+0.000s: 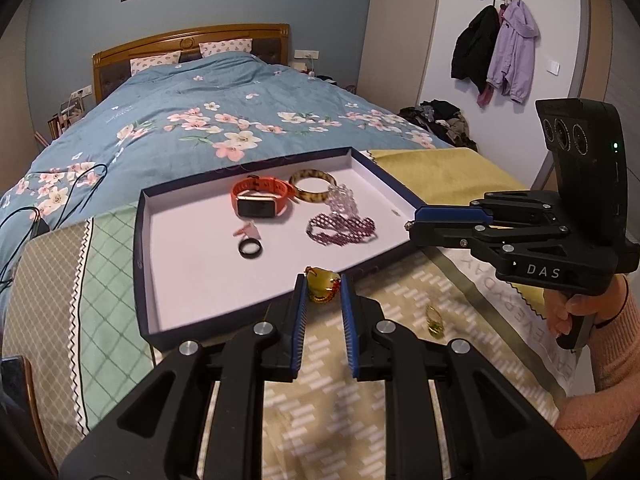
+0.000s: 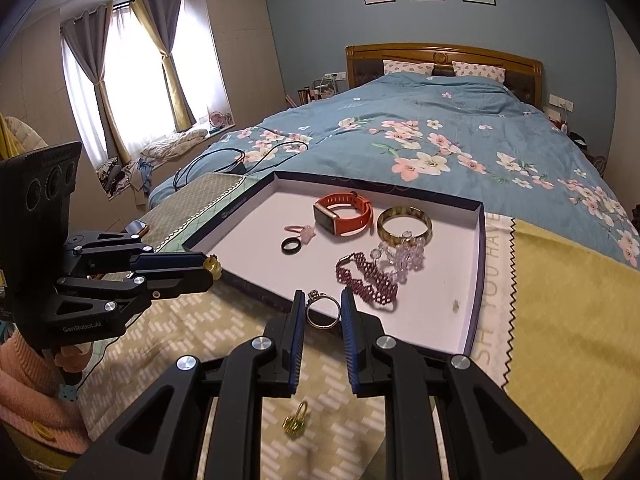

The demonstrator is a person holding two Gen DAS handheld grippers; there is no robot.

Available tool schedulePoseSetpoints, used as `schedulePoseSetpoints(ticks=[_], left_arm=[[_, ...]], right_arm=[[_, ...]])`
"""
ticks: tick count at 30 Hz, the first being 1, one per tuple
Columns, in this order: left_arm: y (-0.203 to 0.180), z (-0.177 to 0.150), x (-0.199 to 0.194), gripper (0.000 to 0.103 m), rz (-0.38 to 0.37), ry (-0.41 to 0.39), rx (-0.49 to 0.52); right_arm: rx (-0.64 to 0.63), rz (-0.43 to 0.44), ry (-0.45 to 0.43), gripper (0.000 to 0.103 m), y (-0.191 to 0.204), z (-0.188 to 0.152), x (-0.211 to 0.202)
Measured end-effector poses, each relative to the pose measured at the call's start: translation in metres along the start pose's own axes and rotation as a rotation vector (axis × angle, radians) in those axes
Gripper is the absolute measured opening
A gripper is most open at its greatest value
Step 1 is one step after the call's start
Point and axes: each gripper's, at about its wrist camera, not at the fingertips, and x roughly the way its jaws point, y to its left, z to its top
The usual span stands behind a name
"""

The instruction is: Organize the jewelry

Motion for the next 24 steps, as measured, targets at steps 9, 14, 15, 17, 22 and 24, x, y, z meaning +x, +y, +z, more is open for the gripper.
schedulePoseSetpoints(ticks=[9,14,15,17,22,24], left_arm=[[0.011,0.013,0.016,0.017,0.033,0.006,-0.011],[0.016,0.017,0.026,0.017,0.040,0.016,-0.020],[0.017,0.018,0.028,0.017,0.040,0.021,-0.024],[0.019,0.019,0.032,0.017,0.045,0.026,-0.024],[0.024,0.020,0.042,0.017,0.053,0.044,-0.034],[0.024,0.020,0.045,0.017,0.056,0.049,-0.037]], right_arm=[[0.003,-0.010,0.020,0.016,-0.006,0.008,0.018],[0.007,-0.008,0.031,0.016,-0.008,0.011,0.027],[0.008,-0.009,0.034,0.016,-0.009,0.012,0.029],[0.010,-0.010,0.040,0.016,-0.010,0.013,0.033],[0.014,-0.018,0.057,0.016,-0.013,0.013,0.042],[0.017,-0.018,0.063,0.016,-0.014,0.013,0.045]])
